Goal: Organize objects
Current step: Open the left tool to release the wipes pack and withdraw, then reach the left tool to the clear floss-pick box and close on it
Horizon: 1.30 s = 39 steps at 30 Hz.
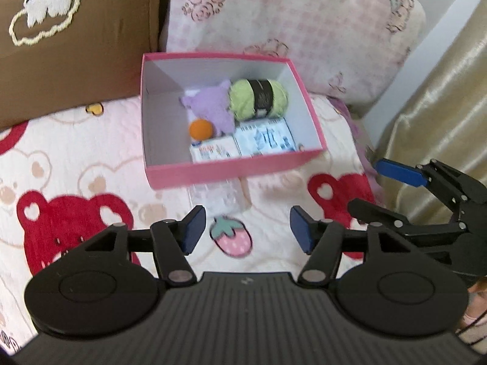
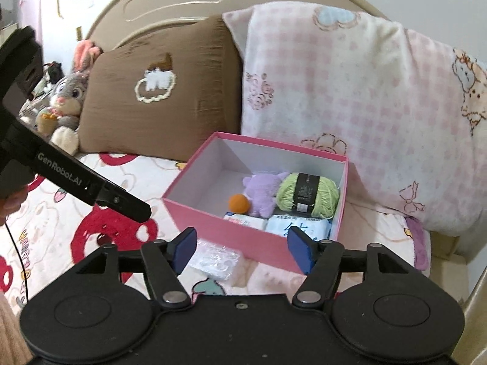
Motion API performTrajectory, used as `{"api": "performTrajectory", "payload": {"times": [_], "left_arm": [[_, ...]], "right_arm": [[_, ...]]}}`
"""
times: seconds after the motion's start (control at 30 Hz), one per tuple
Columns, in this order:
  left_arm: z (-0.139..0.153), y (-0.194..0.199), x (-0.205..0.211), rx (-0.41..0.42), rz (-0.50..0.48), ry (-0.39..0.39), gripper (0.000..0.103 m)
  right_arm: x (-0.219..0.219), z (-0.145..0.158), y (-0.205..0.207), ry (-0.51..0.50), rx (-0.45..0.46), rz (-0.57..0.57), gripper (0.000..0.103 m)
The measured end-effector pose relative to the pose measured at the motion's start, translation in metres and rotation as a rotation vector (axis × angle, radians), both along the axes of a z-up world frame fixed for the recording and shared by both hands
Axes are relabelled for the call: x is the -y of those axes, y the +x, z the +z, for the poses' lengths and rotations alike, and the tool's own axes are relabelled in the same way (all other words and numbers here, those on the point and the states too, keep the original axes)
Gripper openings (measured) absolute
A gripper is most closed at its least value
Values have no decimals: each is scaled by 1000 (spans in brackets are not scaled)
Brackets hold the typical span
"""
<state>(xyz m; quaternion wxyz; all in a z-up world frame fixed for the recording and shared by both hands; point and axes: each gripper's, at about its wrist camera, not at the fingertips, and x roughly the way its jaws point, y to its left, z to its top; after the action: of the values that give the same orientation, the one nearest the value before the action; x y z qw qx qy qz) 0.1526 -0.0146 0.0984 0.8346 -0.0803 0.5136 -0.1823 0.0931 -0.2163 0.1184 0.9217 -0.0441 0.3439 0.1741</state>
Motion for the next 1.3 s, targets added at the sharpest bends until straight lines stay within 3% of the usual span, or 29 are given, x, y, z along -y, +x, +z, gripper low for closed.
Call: {"api": "performTrajectory", "payload": {"times": [0.33,0.6,1.0,1.3], "left_arm": [[6,-40,-9,32,-34,-43,70],[-22,-52,-18,20,-16,-122,78],[-81,-39,-22,58,0,-149,83],[-128,-24,-26,112,53,-164,84]], "right_arm": [[-19,5,-42,-36,-6,38,84],[-36,-6,-57,-33,-19,63,91],[-56,-67,-49,32,2,85,95],[-54,-111,-37,39,105,54,95]]}}
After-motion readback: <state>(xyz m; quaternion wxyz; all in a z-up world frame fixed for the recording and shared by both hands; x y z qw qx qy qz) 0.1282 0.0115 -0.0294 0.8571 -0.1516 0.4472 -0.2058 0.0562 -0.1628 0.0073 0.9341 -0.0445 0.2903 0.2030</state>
